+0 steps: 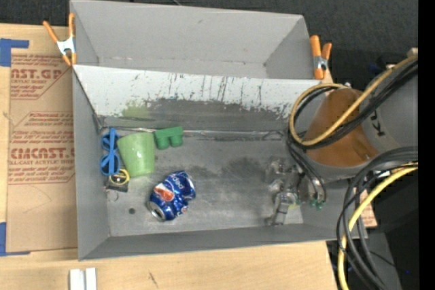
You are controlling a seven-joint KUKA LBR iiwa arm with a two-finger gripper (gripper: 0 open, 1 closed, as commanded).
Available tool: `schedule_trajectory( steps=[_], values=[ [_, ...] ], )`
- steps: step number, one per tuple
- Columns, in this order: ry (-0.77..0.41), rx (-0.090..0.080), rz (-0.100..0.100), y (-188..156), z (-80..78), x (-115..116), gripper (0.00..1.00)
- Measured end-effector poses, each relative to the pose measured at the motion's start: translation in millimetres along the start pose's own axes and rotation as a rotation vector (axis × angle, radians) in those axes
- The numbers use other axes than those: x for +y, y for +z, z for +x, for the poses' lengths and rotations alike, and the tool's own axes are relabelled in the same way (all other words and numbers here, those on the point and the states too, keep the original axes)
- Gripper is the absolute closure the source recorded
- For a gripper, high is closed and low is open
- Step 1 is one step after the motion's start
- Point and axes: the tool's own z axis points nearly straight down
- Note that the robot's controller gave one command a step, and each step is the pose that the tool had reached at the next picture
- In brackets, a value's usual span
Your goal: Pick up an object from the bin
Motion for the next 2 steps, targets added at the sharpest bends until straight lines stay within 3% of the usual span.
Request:
schedule_trajectory(
  steps=[1, 2],
  values=[
    [-0.32, -0.011, 0.001, -1.8, -2.0, -53.2, 0.0],
    [-0.322, -0.001, -0.001, -0.1, 0.8, -52.9, 1.0]
  ],
)
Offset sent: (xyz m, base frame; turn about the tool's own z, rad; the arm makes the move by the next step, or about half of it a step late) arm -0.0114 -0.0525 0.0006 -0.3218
